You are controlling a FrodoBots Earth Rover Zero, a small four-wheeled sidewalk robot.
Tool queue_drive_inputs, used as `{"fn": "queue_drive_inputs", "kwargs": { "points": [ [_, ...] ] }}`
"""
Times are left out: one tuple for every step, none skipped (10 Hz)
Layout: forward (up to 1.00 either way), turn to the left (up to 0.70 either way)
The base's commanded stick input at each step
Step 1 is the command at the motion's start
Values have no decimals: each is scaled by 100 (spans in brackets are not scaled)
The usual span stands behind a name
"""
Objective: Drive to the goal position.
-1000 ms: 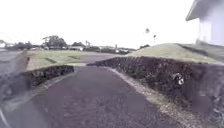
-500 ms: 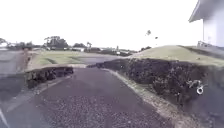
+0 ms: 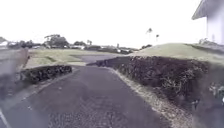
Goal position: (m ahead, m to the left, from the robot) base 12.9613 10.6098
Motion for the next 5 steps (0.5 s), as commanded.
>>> {"fn": "queue_drive_inputs", "kwargs": {
  "points": [
    [70,0],
    [70,0],
    [70,0],
    [70,0],
    [70,0]
  ]
}}
